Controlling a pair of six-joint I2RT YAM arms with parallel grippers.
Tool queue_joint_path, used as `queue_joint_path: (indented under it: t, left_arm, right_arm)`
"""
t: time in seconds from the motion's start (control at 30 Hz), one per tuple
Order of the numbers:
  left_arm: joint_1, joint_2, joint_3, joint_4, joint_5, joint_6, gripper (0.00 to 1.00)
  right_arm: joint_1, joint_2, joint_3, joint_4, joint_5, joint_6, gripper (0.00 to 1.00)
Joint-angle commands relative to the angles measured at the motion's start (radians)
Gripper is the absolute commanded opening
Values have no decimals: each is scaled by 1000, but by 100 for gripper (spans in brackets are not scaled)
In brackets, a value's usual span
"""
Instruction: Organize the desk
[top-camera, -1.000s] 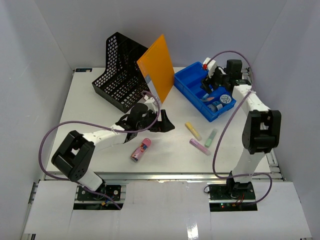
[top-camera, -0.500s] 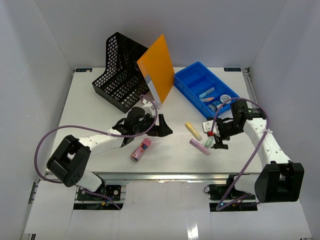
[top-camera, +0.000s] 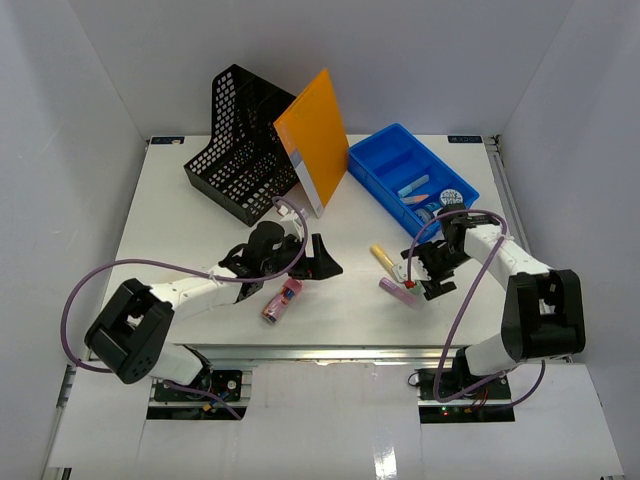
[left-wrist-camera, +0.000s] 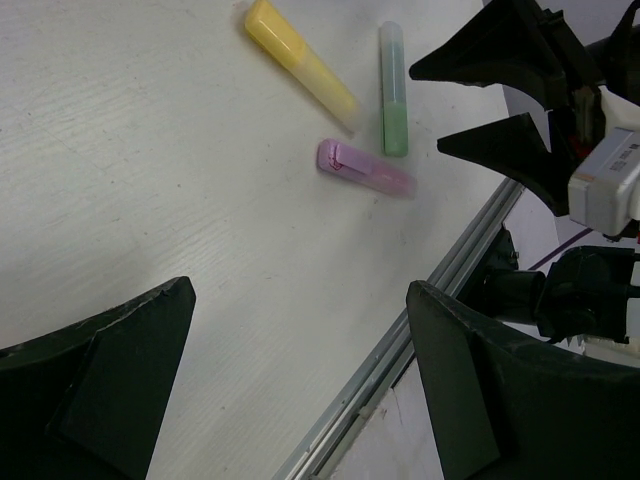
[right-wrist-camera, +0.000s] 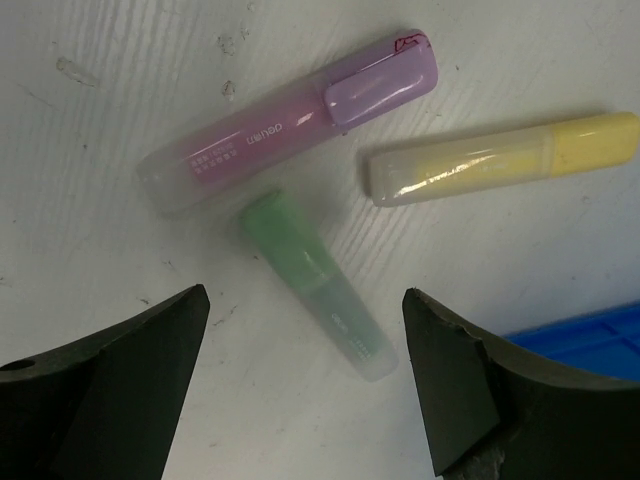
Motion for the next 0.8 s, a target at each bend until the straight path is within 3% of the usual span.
queue_joint_path:
  t: [0.0, 0.27, 0.47, 0.77]
  left_arm:
    - [-4, -65, -32, 17, 0, -19, 98]
    - [-5, -103, -81, 45, -2, -45, 98]
    - [-5, -102, -136, 134, 20, -117, 98]
    - [-3, -33, -170, 276, 67, -218, 98]
  right_arm:
    - [18, 78, 40, 79, 60, -91, 83]
    - [44, 183, 32, 120, 115, -70, 73]
    - [50, 206, 24, 128, 138, -51, 55]
    - [48, 192, 17, 113, 121, -30, 38]
